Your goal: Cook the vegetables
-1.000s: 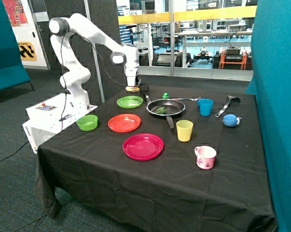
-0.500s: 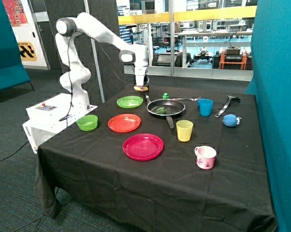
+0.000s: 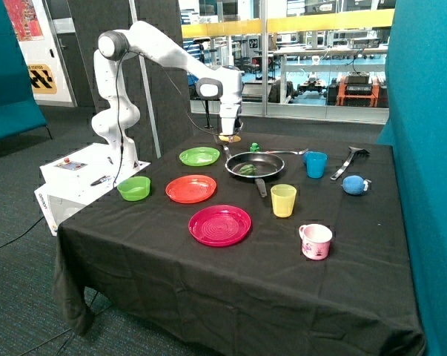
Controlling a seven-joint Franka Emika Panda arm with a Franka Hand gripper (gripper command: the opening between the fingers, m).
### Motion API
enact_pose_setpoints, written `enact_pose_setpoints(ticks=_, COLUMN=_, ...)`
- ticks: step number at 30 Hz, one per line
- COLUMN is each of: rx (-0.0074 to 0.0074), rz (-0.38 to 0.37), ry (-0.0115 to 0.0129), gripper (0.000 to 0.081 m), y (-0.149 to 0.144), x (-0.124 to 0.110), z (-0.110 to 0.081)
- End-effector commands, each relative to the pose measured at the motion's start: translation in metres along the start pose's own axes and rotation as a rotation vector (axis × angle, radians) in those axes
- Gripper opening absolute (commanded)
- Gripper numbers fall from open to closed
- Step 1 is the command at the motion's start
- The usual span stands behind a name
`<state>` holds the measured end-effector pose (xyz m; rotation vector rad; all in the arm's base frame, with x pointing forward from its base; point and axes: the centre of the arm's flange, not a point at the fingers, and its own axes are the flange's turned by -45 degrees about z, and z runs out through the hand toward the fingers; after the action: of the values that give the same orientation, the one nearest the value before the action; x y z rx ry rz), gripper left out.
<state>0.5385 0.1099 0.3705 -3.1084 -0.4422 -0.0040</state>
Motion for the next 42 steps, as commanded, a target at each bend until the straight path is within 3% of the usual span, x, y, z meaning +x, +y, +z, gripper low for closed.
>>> enact_pose_setpoints(ticks=1, rx=-0.0016, rz=0.046, ry=-0.0028, gripper=0.0000, y=0.014, x=0.035, z=0.009)
enact_pose_setpoints(ticks=23, rx=-0.0017, rz=0.118, ry=-0.0027, gripper=0.0000, y=0.036, x=0.095, z=0.064)
enact_pose_setpoints(ticks=42, rx=-0.0017, rz=0.116, ry=-0.0027, gripper=0.0000, y=0.059, x=0.099, z=0.083)
